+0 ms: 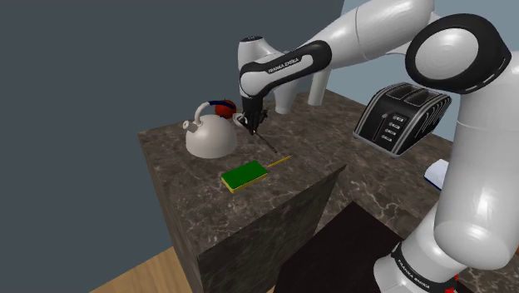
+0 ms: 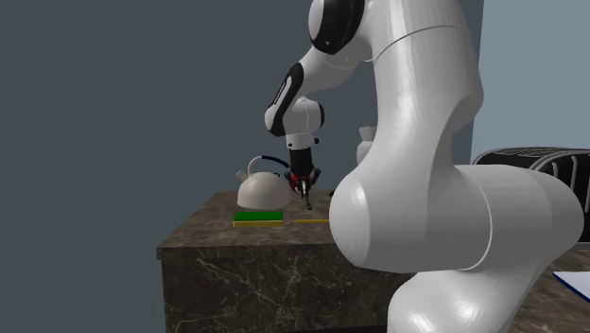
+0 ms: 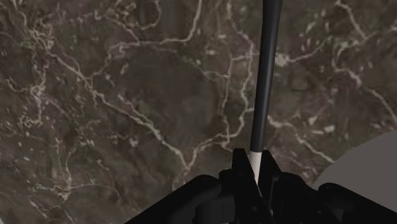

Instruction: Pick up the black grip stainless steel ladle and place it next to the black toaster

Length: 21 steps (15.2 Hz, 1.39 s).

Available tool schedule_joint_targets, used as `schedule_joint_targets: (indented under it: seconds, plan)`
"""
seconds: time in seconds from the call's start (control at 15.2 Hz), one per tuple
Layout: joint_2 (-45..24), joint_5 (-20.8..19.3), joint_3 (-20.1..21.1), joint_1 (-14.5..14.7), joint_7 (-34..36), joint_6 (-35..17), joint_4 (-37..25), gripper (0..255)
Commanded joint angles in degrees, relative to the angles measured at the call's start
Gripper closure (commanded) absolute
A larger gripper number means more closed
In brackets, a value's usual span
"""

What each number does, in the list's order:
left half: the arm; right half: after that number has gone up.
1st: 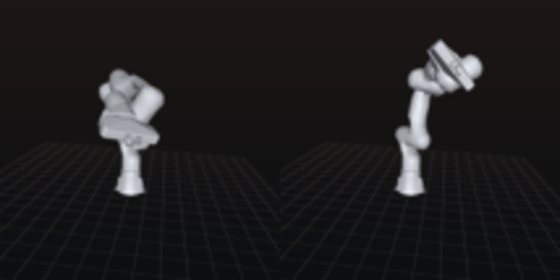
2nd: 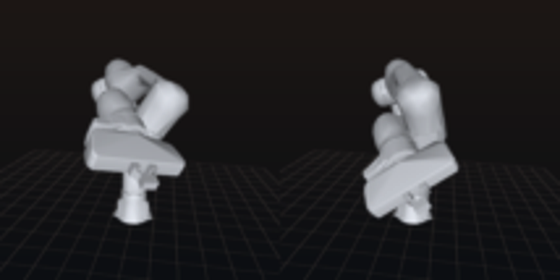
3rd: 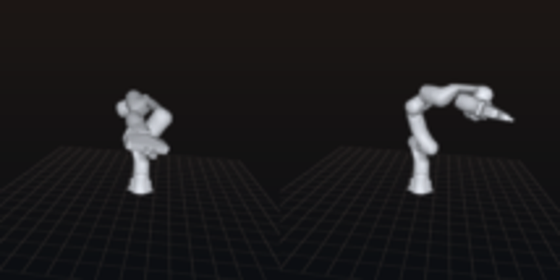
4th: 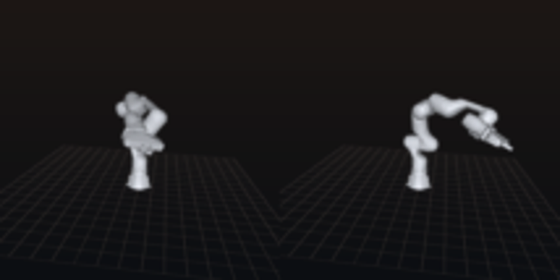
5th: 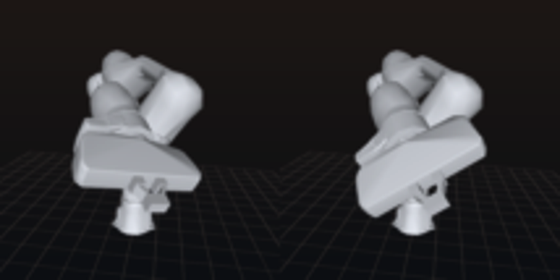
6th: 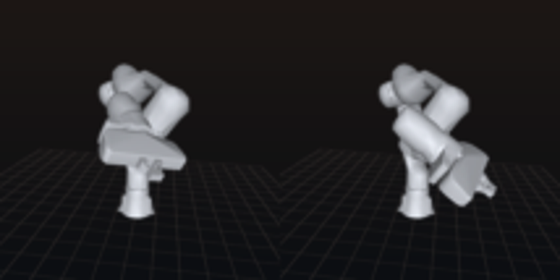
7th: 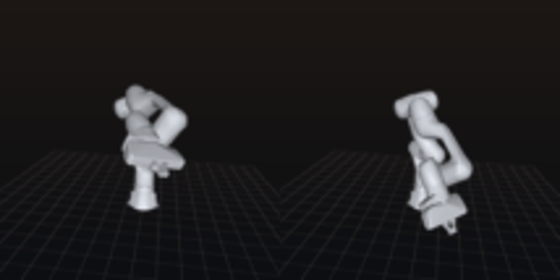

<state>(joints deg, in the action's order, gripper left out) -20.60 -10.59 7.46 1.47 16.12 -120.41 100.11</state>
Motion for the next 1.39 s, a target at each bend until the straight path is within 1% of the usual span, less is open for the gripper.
schedule_joint_targets:
  seconds: [0.0,0.66,1.32]
  plan:
    - [0.80,0.22,0.07,-0.06,-0.25,1.20,-0.40,255]
    - [3.17,1.03,0.33,-0.08,-1.34,7.92,-4.83,255]
    - [4.41,1.55,0.50,0.03,-2.30,15.06,-10.81,255]
